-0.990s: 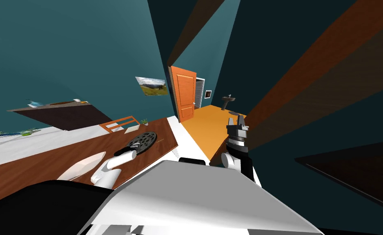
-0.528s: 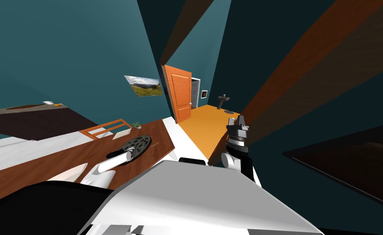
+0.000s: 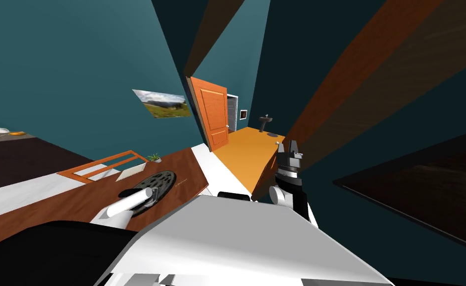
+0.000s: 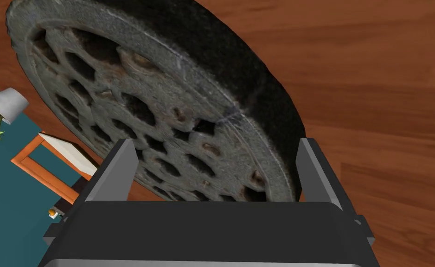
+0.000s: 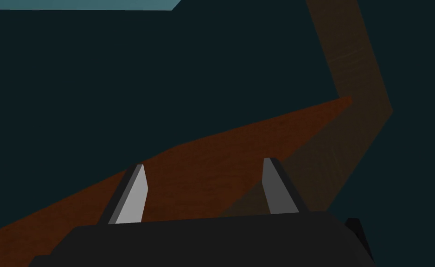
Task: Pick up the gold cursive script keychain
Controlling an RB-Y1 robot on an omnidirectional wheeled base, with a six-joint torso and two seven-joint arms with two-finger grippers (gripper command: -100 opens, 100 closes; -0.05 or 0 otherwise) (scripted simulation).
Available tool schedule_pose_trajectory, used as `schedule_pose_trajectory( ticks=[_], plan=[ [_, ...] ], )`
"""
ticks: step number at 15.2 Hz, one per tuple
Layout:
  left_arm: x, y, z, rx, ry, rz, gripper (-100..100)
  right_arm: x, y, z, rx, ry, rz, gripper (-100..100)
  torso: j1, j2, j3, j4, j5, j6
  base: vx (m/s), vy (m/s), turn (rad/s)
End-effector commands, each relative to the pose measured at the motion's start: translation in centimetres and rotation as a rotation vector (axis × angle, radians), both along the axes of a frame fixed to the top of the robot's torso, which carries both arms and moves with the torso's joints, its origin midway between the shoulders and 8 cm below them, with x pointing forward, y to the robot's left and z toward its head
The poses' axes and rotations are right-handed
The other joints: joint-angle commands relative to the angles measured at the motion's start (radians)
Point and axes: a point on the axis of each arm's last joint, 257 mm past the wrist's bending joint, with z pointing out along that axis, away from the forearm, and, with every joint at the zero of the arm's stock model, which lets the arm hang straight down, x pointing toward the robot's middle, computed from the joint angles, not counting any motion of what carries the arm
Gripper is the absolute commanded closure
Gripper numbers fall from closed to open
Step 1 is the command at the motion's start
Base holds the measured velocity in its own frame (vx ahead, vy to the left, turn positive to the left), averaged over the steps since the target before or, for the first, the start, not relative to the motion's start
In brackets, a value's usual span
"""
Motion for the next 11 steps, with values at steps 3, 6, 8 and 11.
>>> schedule_pose_trajectory(
  ticks=[3,6,8,11],
  plan=[
    [-3.3,-0.1,-1.1,-0.100,0.039,0.085,-100,0.0,0.0,0.0,0.000,0.000,0.000,0,0.000,0.000,0.000,0.000,0.000,0.001,0.059,0.002,-0.200],
    [-5.4,-1.0,-2.1,-0.169,0.069,0.131,-100,0.0,0.0,0.0,0.000,0.000,0.000,0,0.001,-0.001,0.000,0.000,0.000,0.000,0.057,0.010,-0.124],
    [-5.8,-1.3,-2.5,-0.183,0.079,0.137,-100,0.0,0.0,0.0,0.000,0.000,0.000,0,0.001,-0.001,0.000,0.000,0.000,0.001,0.052,0.008,-0.118],
    [-8.1,-2.4,-3.3,-0.278,0.098,0.203,-100,0.0,0.0,0.0,0.000,0.000,0.000,0,0.001,0.000,0.000,0.000,0.000,0.000,0.056,0.023,-0.166]
  ],
)
